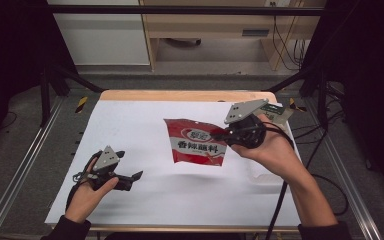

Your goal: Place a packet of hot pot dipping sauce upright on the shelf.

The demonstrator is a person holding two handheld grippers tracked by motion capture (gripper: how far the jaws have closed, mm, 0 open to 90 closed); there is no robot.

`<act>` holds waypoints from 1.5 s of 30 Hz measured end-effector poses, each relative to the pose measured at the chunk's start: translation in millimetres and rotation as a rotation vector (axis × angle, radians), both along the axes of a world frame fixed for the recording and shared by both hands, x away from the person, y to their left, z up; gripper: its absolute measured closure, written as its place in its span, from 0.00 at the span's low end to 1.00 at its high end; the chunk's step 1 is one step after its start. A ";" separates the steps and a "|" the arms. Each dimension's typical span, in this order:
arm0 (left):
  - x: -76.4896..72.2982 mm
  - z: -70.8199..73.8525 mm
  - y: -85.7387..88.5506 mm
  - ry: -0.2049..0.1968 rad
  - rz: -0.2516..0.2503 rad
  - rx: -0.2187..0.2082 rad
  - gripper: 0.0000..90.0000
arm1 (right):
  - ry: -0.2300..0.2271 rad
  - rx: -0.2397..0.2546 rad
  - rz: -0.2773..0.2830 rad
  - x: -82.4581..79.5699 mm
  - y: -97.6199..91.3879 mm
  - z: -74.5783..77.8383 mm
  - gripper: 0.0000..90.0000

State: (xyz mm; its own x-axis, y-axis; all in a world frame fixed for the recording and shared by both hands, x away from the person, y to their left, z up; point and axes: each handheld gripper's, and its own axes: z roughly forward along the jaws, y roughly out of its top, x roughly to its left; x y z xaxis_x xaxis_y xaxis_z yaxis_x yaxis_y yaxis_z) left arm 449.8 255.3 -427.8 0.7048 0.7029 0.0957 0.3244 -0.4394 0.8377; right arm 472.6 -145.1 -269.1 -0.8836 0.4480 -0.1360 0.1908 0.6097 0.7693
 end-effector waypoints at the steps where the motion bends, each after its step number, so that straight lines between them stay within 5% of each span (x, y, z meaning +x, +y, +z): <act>1: 0.3 -1.9 3.6 0.000 0.013 0.001 0.06 | -0.002 0.003 -0.006 -0.8 -4.4 2.8 1.00; 5: 0.5 -10.9 14.2 -0.016 0.075 -0.011 0.06 | -0.012 0.024 -0.040 -3.7 -24.8 12.6 1.00; 7: 0.7 -13.0 16.5 -0.025 0.088 0.014 0.06 | -0.021 0.031 -0.054 -6.1 -35.6 16.9 1.00; 14: 1.3 -14.9 26.3 -0.036 0.122 -0.008 0.06 | -0.039 0.044 -0.112 -17.6 -74.4 26.8 1.00; 29: 1.1 -18.8 36.5 -0.021 0.160 -0.019 0.06 | -0.050 0.094 -0.252 -33.9 -159.3 14.1 1.00; 45: 2.1 -18.3 40.8 -0.023 0.173 -0.023 0.05 | -0.022 0.112 -0.323 -40.3 -196.6 -2.7 1.00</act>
